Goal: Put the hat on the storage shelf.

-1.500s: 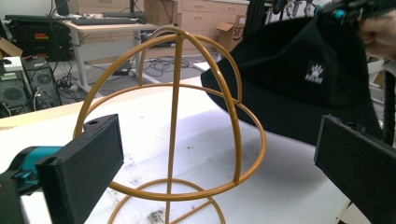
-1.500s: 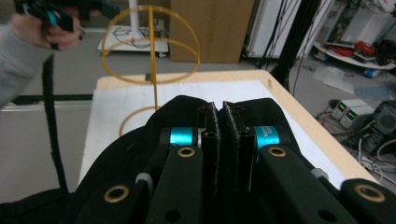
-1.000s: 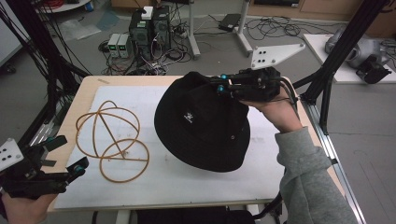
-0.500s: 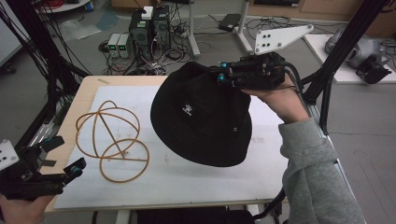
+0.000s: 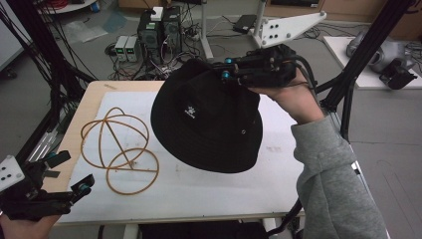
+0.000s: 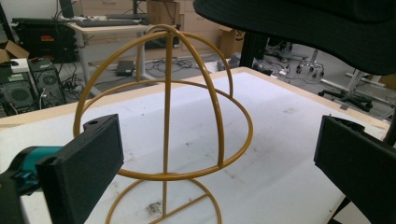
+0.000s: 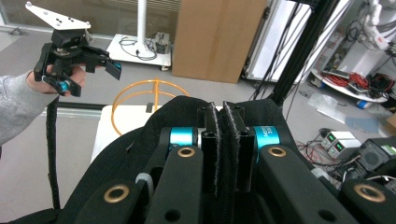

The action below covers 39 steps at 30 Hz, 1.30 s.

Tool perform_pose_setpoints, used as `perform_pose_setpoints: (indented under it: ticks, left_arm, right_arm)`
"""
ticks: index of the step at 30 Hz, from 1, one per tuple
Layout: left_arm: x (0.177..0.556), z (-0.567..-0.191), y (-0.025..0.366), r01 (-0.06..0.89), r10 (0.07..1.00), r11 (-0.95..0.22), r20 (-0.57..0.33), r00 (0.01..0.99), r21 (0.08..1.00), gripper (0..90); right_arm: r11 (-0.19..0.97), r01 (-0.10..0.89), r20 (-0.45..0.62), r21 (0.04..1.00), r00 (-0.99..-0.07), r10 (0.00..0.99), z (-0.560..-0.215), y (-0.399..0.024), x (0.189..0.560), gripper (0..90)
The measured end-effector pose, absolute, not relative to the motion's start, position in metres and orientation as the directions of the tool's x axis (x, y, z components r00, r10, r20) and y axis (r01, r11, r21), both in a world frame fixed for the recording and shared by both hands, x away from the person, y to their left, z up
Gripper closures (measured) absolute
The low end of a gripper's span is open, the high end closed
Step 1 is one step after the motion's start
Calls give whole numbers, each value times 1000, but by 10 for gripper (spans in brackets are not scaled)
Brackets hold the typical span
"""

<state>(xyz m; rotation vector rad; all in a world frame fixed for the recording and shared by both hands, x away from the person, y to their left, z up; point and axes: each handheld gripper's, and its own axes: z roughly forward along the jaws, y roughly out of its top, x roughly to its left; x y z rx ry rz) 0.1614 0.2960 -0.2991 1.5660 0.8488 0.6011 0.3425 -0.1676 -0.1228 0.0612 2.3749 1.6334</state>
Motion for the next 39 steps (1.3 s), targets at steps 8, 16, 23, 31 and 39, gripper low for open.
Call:
perform_pose_setpoints:
  ticks: [8,16,23,31,39]
  left_arm:
    - [159,-301,299,192,800,-35,-88,594,981,17]
    - [161,-304,298,200,795,-35,-93,599,979,17]
    - [161,-306,296,210,793,-43,-95,602,977,17]
    - [154,-305,303,205,804,-32,-96,587,978,17]
    - [143,-305,309,200,817,-25,-96,569,979,17]
  right_arm:
    - [365,-140,-202,920,-970,137,-113,-141,342,861]
    - [361,-160,-210,919,-972,104,-103,-118,344,861]
    - [373,-175,-215,911,-974,70,-98,-89,349,861]
    - [374,-195,-222,907,-975,30,-93,-62,351,860]
    - [384,-219,-229,897,-973,-20,-91,-25,349,860]
